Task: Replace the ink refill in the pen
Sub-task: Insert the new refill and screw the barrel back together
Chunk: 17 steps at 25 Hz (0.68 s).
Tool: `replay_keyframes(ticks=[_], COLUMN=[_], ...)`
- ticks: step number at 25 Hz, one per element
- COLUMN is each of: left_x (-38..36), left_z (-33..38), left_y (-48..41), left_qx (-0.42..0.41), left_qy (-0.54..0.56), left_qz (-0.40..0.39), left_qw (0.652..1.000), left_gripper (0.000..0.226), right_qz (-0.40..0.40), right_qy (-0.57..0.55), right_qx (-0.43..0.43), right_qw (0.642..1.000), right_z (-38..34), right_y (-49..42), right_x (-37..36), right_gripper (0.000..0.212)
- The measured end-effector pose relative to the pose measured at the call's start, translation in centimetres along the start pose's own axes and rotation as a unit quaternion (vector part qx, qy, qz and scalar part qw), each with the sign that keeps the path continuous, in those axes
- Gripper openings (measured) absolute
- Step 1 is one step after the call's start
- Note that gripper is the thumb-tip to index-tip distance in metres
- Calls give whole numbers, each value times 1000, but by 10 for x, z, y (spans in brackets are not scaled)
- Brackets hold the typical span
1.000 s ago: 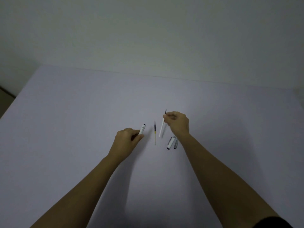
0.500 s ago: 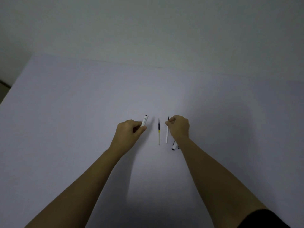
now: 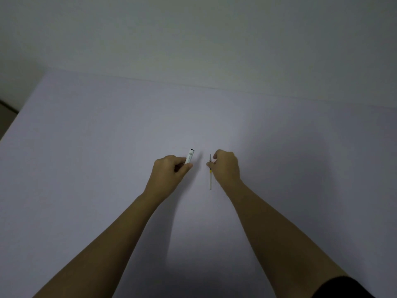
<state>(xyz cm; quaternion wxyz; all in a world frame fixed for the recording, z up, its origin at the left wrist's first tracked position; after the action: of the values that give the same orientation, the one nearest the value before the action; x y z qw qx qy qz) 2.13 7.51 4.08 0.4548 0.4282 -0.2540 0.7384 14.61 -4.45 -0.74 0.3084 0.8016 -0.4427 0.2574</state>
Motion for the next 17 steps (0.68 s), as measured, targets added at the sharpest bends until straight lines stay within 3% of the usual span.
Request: replay_keyframes(ticks=[4, 8, 10, 13, 17], left_x=[3, 3, 3, 3, 2], left_z=[-3, -4, -4, -1, 8], left_y=[0, 0, 0, 0, 2], left_qx=[6, 7, 3, -5, -21], left_qy=[2, -7, -9, -4, -6], left_qz=[6, -2, -7, -21, -50], left_qw=[1000, 1000, 1000, 1000, 998], left_gripper=[34, 34, 34, 32, 27], right_qz=[6, 50, 83, 105, 107], right_qy=[23, -136, -262, -455, -549], right_qx=[-8, -81, -117, -127, -81], right_qw=[1000, 986, 954, 875, 825], right_z=[-7, -9, -11, -16, -23], right_y=[3, 1, -3, 0, 11], right_x=[-8, 2, 14, 35, 59], right_gripper=[18, 25, 25, 22, 11])
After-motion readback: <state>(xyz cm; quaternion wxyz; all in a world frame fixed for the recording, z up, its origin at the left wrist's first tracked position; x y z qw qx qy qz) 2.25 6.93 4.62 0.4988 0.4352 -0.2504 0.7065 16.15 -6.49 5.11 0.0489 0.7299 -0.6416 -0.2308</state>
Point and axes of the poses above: each hand's wrist, its own y-axis away from the middle knuckle, its own x-axis out of the back of the hand, z = x × y, the point moved 3 cm from there along -y, towards the middle knuckle, and after that the axes turned 13 degrees about -y, right-handed, at the moved point
